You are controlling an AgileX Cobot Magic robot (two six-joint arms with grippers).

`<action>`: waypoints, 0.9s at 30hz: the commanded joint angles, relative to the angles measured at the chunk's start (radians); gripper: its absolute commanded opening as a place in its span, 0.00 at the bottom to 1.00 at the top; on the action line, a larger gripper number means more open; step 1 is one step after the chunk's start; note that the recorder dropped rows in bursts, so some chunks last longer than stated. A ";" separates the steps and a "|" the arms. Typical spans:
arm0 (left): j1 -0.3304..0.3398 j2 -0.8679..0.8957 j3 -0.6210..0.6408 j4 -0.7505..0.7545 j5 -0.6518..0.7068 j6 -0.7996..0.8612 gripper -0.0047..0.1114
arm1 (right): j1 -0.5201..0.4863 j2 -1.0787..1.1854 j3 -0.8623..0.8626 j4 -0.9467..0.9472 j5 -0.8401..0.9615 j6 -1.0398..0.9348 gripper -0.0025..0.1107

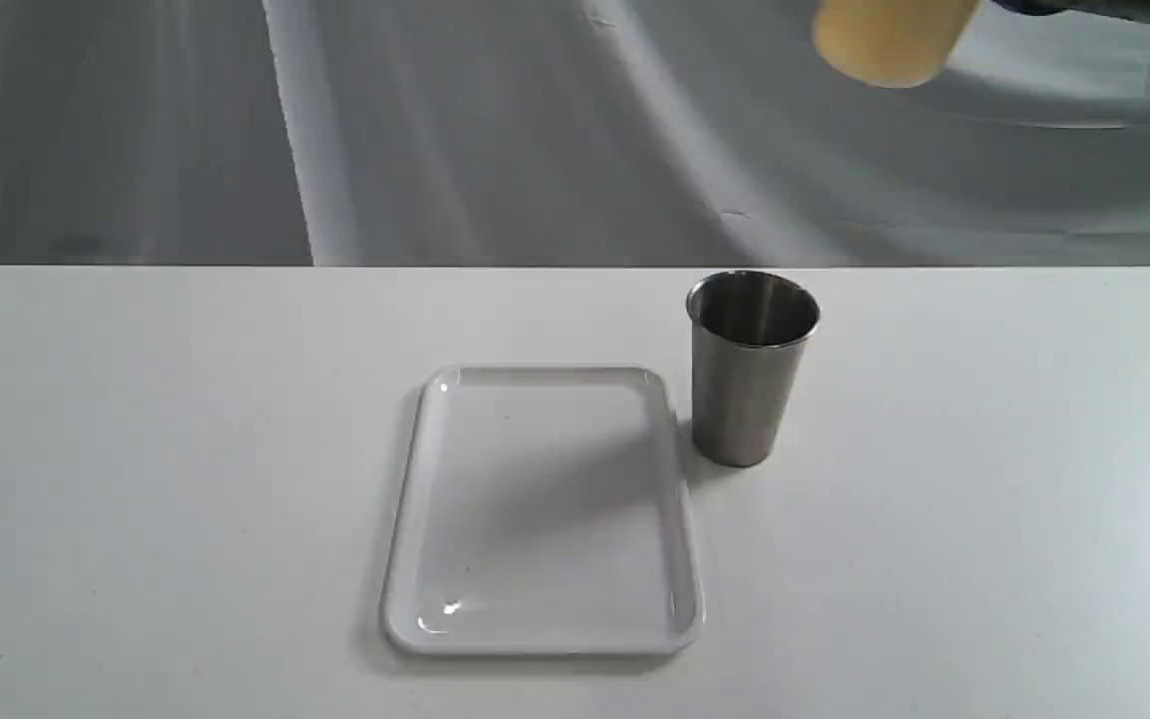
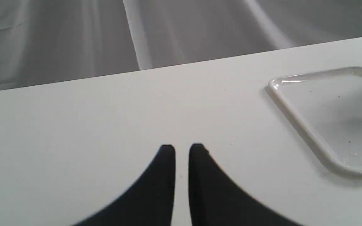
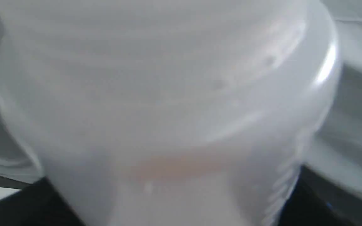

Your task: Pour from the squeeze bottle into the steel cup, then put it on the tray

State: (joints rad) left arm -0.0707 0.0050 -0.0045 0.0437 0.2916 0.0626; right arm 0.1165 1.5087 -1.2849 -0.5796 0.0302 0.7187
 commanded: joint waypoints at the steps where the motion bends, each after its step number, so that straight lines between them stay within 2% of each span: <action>1: -0.003 -0.005 0.004 0.001 -0.007 -0.002 0.11 | 0.035 -0.015 -0.008 0.199 -0.119 -0.217 0.34; 6: -0.003 -0.005 0.004 0.001 -0.007 -0.002 0.11 | 0.082 0.008 -0.008 0.366 -0.149 -0.403 0.34; 27: -0.003 -0.005 0.004 0.001 -0.007 -0.002 0.11 | 0.280 0.229 -0.008 0.510 -0.175 -0.436 0.34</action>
State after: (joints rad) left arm -0.0707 0.0050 -0.0045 0.0437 0.2916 0.0626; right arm 0.3859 1.7365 -1.2849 -0.0833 -0.0884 0.2978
